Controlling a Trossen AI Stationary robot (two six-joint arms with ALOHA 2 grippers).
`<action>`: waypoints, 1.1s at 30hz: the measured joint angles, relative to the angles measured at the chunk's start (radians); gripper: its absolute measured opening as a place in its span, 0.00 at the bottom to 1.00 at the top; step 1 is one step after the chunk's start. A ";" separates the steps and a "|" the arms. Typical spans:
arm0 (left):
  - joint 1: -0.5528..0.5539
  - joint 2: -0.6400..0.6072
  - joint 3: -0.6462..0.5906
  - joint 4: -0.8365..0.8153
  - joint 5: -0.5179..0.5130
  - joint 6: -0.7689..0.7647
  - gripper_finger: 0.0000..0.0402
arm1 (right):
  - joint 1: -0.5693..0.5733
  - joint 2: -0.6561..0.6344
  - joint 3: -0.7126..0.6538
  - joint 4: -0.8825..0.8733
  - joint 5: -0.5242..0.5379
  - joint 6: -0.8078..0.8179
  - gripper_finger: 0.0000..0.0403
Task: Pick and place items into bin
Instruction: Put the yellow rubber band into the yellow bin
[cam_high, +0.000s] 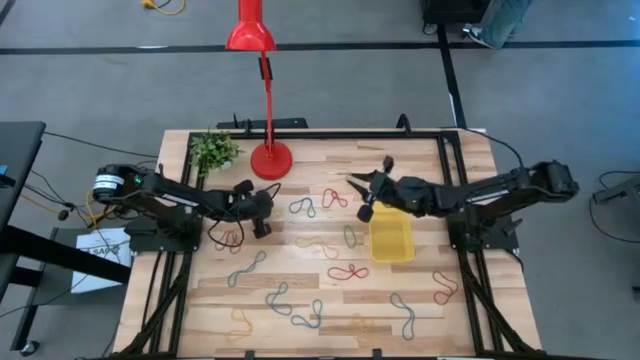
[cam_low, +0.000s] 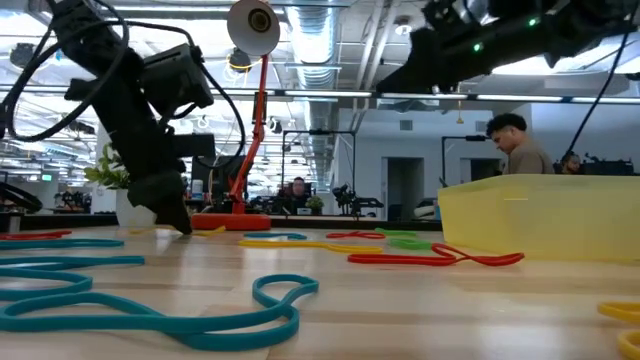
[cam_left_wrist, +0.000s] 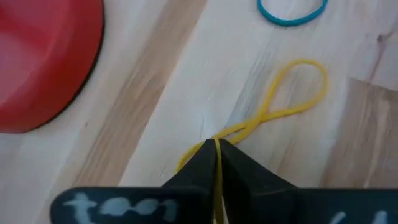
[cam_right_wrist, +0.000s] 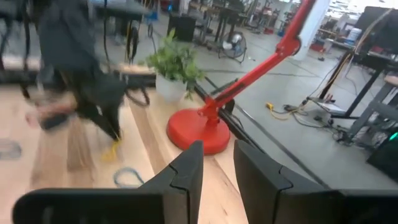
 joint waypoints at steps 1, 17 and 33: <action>-0.001 -0.021 0.008 -0.016 0.020 0.011 0.00 | 0.000 0.019 0.007 -0.001 0.000 -0.021 0.21; -0.003 -0.216 0.074 -0.039 0.006 0.091 0.00 | -0.010 0.259 0.188 0.010 -0.021 -0.071 0.21; -0.005 -0.223 0.077 0.232 0.201 0.236 0.00 | -0.093 0.594 0.449 -0.043 -0.496 -0.003 0.21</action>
